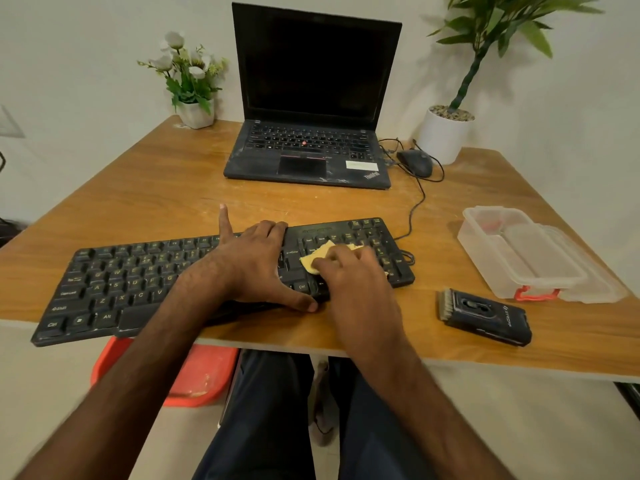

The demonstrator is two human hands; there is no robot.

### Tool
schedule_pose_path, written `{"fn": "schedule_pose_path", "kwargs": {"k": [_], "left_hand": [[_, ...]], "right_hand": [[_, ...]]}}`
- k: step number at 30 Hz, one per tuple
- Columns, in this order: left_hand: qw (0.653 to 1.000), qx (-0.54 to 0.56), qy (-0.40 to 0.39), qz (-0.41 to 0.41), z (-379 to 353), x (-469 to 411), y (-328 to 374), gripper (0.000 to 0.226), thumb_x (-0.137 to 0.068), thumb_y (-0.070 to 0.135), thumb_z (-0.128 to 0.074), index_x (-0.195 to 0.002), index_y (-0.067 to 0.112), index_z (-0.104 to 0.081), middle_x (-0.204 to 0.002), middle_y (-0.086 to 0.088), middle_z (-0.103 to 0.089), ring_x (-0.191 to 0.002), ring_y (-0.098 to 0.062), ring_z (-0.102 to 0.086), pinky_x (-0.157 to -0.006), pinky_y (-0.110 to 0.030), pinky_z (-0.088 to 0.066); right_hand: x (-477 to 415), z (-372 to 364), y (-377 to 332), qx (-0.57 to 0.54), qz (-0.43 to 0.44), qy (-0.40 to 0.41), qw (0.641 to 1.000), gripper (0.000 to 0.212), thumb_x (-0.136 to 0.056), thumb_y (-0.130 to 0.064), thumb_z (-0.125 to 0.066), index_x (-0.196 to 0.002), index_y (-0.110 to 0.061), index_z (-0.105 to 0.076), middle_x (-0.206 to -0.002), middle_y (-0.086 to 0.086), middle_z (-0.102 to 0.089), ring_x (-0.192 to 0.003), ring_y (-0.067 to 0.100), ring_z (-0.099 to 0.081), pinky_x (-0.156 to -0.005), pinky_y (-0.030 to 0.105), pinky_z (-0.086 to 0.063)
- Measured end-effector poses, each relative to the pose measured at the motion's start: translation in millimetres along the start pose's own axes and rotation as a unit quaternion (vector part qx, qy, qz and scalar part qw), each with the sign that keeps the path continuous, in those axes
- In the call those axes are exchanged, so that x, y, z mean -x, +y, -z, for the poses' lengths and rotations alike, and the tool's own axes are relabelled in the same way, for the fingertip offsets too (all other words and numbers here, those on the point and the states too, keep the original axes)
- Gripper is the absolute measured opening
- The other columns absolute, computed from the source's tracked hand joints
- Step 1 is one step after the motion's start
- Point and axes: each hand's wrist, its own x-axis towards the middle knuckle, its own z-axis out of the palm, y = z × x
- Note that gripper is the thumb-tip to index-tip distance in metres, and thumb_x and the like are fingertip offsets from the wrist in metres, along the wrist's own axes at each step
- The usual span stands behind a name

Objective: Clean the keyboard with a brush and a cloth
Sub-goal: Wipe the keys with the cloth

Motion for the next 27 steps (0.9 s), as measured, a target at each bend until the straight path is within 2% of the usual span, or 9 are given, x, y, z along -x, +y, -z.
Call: {"fn": "schedule_pose_path", "kwargs": {"k": [2, 5, 11, 14, 15, 17, 20, 24, 27], "left_hand": [[1.0, 0.005, 0.002, 0.002, -0.9, 0.0, -1.0, 0.148, -0.048, 0.102, -0.044, -0.159, 0.012, -0.002, -0.164, -0.002, -0.019, -0.152, -0.021, -0.02, -0.109, -0.07, 0.024], [1.0, 0.012, -0.015, 0.001, 2.1, 1.2, 1.5, 0.15, -0.044, 0.101, -0.041, -0.159, 0.013, -0.002, -0.163, -0.002, -0.02, -0.151, -0.021, -0.021, -0.11, -0.07, 0.024], [1.0, -0.018, -0.012, -0.002, 3.2, 0.8, 6.5, 0.151, -0.043, 0.101, -0.038, -0.159, 0.012, 0.0, -0.166, -0.003, -0.016, -0.152, -0.022, -0.02, -0.108, -0.069, 0.026], [1.0, -0.019, -0.009, 0.0, 3.6, -0.5, 5.8, 0.151, -0.043, 0.102, -0.037, -0.159, 0.012, 0.0, -0.166, -0.003, -0.016, -0.152, -0.021, -0.02, -0.106, -0.068, 0.028], [1.0, -0.016, -0.01, -0.001, 3.7, -0.5, 5.5, 0.151, -0.042, 0.102, -0.036, -0.159, 0.012, -0.001, -0.165, -0.003, -0.017, -0.152, -0.021, -0.021, -0.107, -0.068, 0.028], [1.0, -0.007, -0.007, -0.004, 2.5, -1.5, 4.7, 0.151, -0.043, 0.102, -0.038, -0.159, 0.012, -0.003, -0.164, -0.002, -0.021, -0.151, -0.021, -0.024, -0.108, -0.069, 0.026], [1.0, 0.004, -0.001, -0.005, 0.3, -1.5, 4.2, 0.147, -0.047, 0.101, -0.044, -0.158, 0.013, -0.003, -0.163, -0.001, -0.021, -0.15, -0.021, -0.025, -0.11, -0.07, 0.023], [1.0, 0.018, 0.001, -0.006, -0.2, -0.5, 2.0, 0.151, -0.043, 0.103, -0.041, -0.158, 0.014, -0.003, -0.162, 0.0, -0.022, -0.15, -0.02, -0.025, -0.111, -0.07, 0.021], [1.0, 0.017, 0.0, -0.014, -0.4, -1.0, 0.5, 0.157, -0.035, 0.107, -0.031, -0.159, 0.014, -0.002, -0.162, -0.001, -0.021, -0.15, -0.021, -0.025, -0.111, -0.069, 0.023]], "right_hand": [[1.5, 2.4, 2.2, 0.014, 0.034, -0.05, 0.998, 0.043, -0.098, -0.018, -0.047, -0.141, -0.021, -0.048, -0.14, 0.0, -0.043, -0.121, 0.019, -0.037, -0.098, 0.031, -0.042], [4.0, 12.6, 15.6, -0.006, 0.074, -0.074, 0.994, 0.042, -0.099, -0.015, -0.044, -0.139, -0.025, -0.05, -0.14, -0.004, -0.044, -0.12, 0.018, -0.036, -0.099, 0.03, -0.041], [-12.6, 5.2, 13.3, 0.09, 0.052, -0.065, 0.992, 0.04, -0.102, -0.022, -0.045, -0.142, -0.018, -0.043, -0.14, 0.002, -0.04, -0.123, 0.023, -0.034, -0.101, 0.034, -0.042], [-12.1, 5.0, 15.6, 0.061, 0.086, -0.075, 0.992, 0.038, -0.101, -0.019, -0.045, -0.139, -0.017, -0.049, -0.139, 0.002, -0.042, -0.123, 0.021, -0.036, -0.1, 0.034, -0.043], [-8.7, 5.9, 17.8, 0.052, 0.114, -0.079, 0.989, 0.037, -0.099, -0.016, -0.045, -0.135, -0.015, -0.054, -0.136, 0.002, -0.046, -0.12, 0.022, -0.04, -0.097, 0.035, -0.046], [2.1, 5.7, 25.4, 0.039, 0.147, -0.043, 0.987, 0.038, -0.089, -0.009, -0.042, -0.118, -0.011, -0.067, -0.121, 0.006, -0.06, -0.105, 0.026, -0.052, -0.079, 0.036, -0.055], [27.7, -1.2, 33.0, 0.026, 0.153, -0.01, 0.988, 0.04, -0.082, -0.007, -0.04, -0.108, -0.007, -0.071, -0.11, 0.008, -0.065, -0.089, 0.025, -0.059, -0.06, 0.033, -0.055], [37.3, -5.8, 39.9, 0.03, 0.158, 0.029, 0.987, 0.042, -0.073, -0.002, -0.055, -0.11, -0.009, -0.071, -0.112, 0.01, -0.065, -0.091, 0.027, -0.062, -0.062, 0.035, -0.056], [32.1, -5.0, 55.6, 0.021, 0.103, 0.053, 0.993, 0.044, -0.068, 0.004, -0.062, -0.107, -0.014, -0.073, -0.111, 0.008, -0.066, -0.096, 0.026, -0.062, -0.065, 0.035, -0.055]]}}
